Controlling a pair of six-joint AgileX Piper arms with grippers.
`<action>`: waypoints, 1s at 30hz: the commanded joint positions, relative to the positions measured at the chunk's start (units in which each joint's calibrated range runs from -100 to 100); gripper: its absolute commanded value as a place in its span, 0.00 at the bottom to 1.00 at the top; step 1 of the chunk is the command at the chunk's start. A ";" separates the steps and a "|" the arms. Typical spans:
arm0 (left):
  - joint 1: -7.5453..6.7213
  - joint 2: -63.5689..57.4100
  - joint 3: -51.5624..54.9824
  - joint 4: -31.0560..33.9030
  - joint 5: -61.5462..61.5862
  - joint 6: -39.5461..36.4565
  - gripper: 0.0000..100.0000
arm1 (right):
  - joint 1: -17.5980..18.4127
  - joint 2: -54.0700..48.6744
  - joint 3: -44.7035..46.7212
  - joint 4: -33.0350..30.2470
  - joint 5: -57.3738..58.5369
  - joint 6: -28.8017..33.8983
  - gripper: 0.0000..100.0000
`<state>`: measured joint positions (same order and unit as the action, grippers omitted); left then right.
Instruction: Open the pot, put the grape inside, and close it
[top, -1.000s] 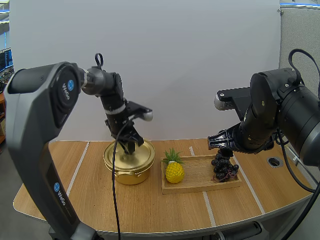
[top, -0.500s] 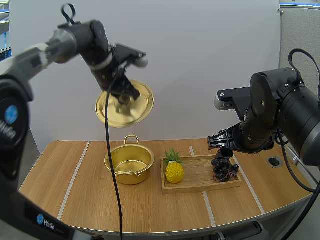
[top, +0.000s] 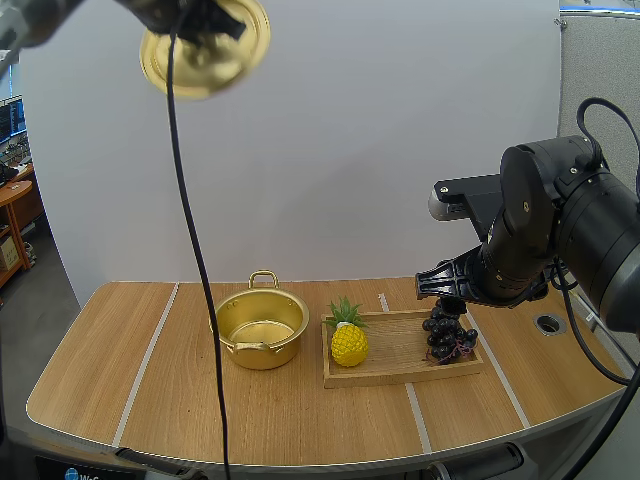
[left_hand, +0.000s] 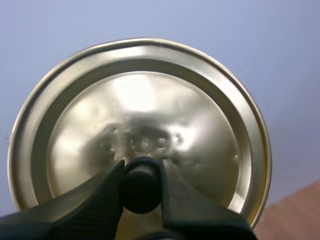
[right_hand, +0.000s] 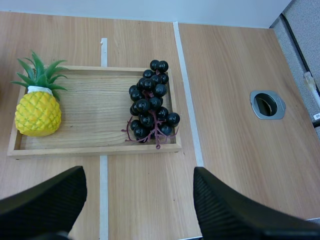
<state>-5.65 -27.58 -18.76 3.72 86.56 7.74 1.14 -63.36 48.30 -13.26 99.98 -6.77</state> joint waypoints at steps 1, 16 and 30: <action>-0.18 -0.55 -11.14 1.64 -4.06 -2.68 0.00 | -0.28 0.02 -0.37 -0.40 0.02 0.09 1.00; -0.18 -0.55 -20.22 1.64 -19.70 -2.68 0.00 | -0.28 0.02 -0.37 -1.54 -3.56 0.09 1.00; -0.18 -0.55 -20.22 1.64 -19.70 -2.68 0.00 | -0.28 13.61 -0.37 -13.30 -13.03 13.40 1.00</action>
<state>-5.65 -27.68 -38.52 4.75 69.42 5.71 1.14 -55.57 48.30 -19.40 91.42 -0.13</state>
